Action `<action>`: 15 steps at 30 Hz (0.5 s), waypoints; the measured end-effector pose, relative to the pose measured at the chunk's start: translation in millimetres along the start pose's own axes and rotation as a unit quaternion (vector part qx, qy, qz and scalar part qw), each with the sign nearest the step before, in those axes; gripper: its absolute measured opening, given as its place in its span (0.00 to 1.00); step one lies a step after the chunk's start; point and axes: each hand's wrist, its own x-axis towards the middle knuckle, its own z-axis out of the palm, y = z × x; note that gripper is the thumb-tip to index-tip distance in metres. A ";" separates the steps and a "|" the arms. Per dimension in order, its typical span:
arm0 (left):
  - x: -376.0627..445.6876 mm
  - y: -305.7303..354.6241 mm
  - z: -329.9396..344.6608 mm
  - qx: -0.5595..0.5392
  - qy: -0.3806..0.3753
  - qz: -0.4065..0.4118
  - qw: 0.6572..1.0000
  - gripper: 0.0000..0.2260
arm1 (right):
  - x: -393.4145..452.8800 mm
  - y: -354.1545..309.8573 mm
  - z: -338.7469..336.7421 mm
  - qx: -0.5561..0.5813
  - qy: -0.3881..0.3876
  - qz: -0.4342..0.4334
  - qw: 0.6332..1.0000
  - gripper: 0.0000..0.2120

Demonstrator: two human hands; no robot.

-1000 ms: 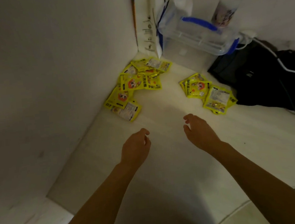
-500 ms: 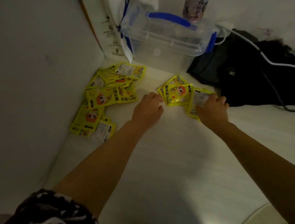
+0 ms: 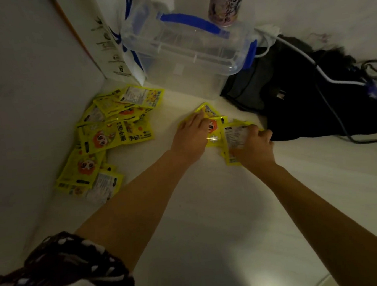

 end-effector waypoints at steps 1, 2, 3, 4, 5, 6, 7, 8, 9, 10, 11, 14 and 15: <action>-7.7 -2.6 -0.3 -0.007 0.004 -0.005 1.000 0.23 | -3.1 0.1 0.8 -0.003 -0.005 -0.008 1.000 0.38; -16.6 -5.1 -0.8 -0.013 0.008 -0.013 1.000 0.23 | -6.9 0.0 2.0 -0.005 -0.012 -0.015 1.000 0.38; -27.1 -6.9 -1.3 -0.016 0.011 -0.026 0.999 0.23 | -11.0 -0.3 3.6 -0.005 -0.018 -0.021 1.000 0.39; -38.5 -8.0 -2.8 -0.013 0.013 -0.041 0.999 0.23 | -16.0 -1.0 5.4 0.000 -0.023 -0.026 0.999 0.40; -50.5 -8.8 -3.7 -0.004 0.008 -0.055 0.998 0.23 | -21.2 -1.7 8.5 0.009 -0.027 -0.030 0.999 0.42; -62.8 -9.1 -5.0 0.015 0.001 -0.068 0.998 0.23 | -27.1 -2.3 11.9 0.018 -0.029 -0.033 0.999 0.43; -74.6 -8.7 -6.0 0.038 0.001 -0.077 0.996 0.23 | -32.8 -2.9 15.7 0.027 -0.032 -0.037 0.998 0.44; -85.1 -8.0 -7.3 0.060 0.010 -0.078 0.995 0.23 | -38.8 -3.5 19.0 0.032 -0.034 -0.041 0.998 0.44; -93.6 -8.0 -7.9 0.076 0.025 -0.079 0.994 0.22 | -44.4 -4.2 21.5 0.037 -0.036 -0.044 0.998 0.42; -100.1 -9.1 -8.1 0.082 0.039 -0.080 0.993 0.22 | -49.2 -4.9 23.2 0.044 -0.041 -0.045 0.997 0.41; -105.3 -10.7 -9.0 0.083 0.044 -0.082 0.992 0.22 | -53.4 -5.2 23.8 0.051 -0.046 -0.046 0.997 0.39; -116.3 -15.0 -16.5 0.059 0.031 -0.114 0.991 0.25 | -60.5 -2.8 22.6 0.089 -0.039 -0.045 0.994 0.34; -120.7 -16.7 -19.5 0.040 0.030 -0.127 0.991 0.25 | -63.2 -1.7 21.5 0.108 -0.028 -0.046 0.993 0.29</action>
